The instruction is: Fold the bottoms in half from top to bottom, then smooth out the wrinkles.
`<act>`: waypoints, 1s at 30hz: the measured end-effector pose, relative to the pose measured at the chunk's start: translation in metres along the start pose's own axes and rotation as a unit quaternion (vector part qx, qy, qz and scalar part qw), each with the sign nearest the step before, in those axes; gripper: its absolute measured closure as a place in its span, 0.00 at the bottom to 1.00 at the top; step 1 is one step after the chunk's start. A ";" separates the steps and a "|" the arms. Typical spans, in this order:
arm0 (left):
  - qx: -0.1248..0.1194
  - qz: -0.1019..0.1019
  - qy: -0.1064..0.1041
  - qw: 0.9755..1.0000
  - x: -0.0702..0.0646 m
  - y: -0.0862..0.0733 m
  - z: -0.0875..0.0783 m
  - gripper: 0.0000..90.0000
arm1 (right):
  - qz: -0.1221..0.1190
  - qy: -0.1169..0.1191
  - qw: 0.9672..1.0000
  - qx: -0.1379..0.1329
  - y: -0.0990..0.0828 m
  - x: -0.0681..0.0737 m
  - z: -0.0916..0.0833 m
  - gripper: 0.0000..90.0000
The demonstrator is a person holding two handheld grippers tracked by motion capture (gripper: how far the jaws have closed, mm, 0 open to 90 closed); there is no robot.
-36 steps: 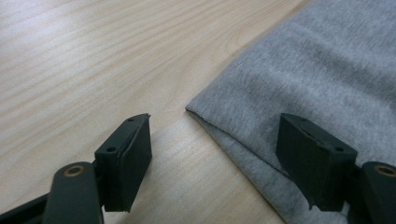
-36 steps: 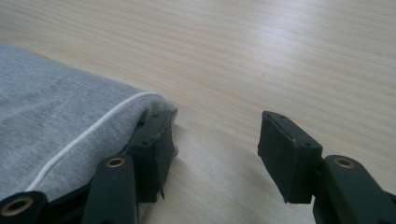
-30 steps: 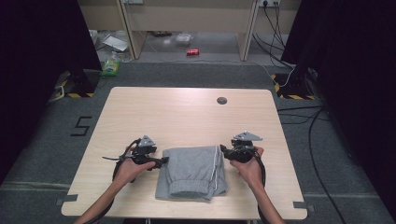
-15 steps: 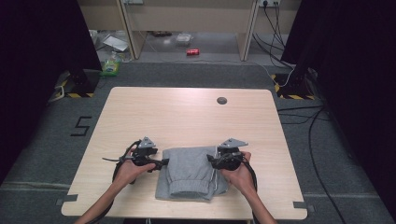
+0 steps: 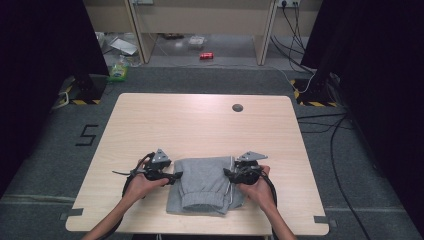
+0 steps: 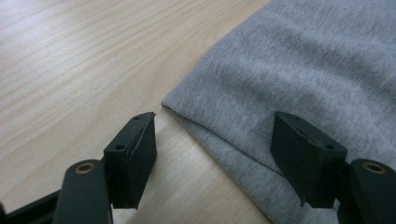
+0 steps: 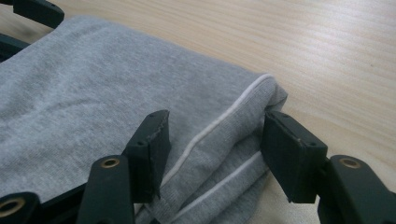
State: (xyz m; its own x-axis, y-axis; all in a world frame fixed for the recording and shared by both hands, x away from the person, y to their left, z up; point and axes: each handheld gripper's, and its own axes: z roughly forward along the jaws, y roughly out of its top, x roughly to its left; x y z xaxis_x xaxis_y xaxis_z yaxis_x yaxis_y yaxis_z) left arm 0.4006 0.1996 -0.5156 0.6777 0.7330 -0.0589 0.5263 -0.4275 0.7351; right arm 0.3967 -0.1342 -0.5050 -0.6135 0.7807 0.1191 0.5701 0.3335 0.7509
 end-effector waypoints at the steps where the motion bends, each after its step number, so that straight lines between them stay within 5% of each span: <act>1: 0.001 0.001 -0.001 1.000 0.000 0.000 0.000 0.35 | -0.002 -0.001 1.000 -0.001 0.000 0.000 0.000 0.47; 18: -0.005 0.003 0.004 1.000 0.003 0.003 0.005 0.35 | -0.012 -0.012 1.000 0.003 0.002 -0.002 0.004 0.52; 30: -0.008 -0.011 0.021 1.000 0.019 0.017 0.019 0.35 | -0.012 -0.016 1.000 -0.007 0.014 -0.019 0.019 0.52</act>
State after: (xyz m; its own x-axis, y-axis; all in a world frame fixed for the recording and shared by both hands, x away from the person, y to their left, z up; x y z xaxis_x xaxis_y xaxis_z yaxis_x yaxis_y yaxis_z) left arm 0.4322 0.1964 -0.5170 0.6439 0.7637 -0.0472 0.5323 -0.4028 0.7446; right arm 0.4273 -0.1346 -0.5090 -0.6085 0.7895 0.0796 0.5472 0.3449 0.7626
